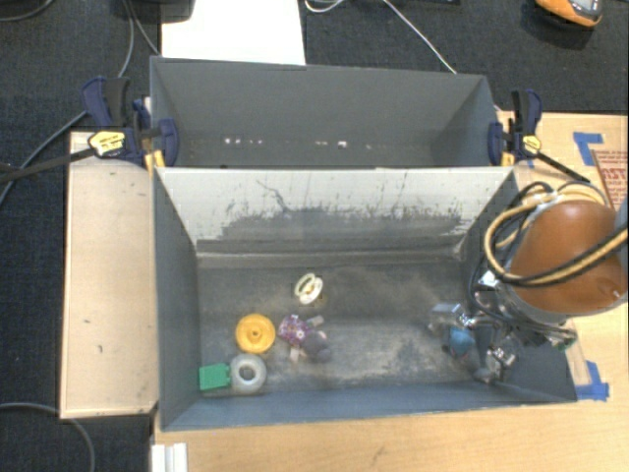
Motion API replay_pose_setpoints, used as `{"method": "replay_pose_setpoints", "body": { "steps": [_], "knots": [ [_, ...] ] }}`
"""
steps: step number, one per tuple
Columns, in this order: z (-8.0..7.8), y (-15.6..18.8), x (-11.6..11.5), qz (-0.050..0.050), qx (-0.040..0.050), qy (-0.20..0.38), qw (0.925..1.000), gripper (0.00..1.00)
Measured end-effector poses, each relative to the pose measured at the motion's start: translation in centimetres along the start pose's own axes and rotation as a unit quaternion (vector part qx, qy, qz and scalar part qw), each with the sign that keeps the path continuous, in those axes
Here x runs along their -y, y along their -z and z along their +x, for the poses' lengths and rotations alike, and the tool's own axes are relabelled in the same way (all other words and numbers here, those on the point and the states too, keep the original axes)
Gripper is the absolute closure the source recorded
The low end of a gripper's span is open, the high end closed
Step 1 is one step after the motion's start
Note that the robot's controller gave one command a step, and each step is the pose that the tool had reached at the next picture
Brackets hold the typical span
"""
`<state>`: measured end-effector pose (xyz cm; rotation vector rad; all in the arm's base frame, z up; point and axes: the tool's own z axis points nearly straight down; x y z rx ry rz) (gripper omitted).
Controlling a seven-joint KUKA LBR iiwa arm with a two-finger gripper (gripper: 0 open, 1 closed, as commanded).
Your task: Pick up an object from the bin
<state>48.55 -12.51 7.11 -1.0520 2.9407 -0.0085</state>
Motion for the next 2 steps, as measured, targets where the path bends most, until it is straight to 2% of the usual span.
{"method": "replay_pose_setpoints", "body": {
  "steps": [1,2],
  "knots": [
    [0.53,-0.07,1.96,-0.002,-0.0018,-0.065,0.9979,1.0],
    [0.54,-0.07,1.97,-0.002,-0.0018,-0.064,0.9979,1.0]
  ]
}}
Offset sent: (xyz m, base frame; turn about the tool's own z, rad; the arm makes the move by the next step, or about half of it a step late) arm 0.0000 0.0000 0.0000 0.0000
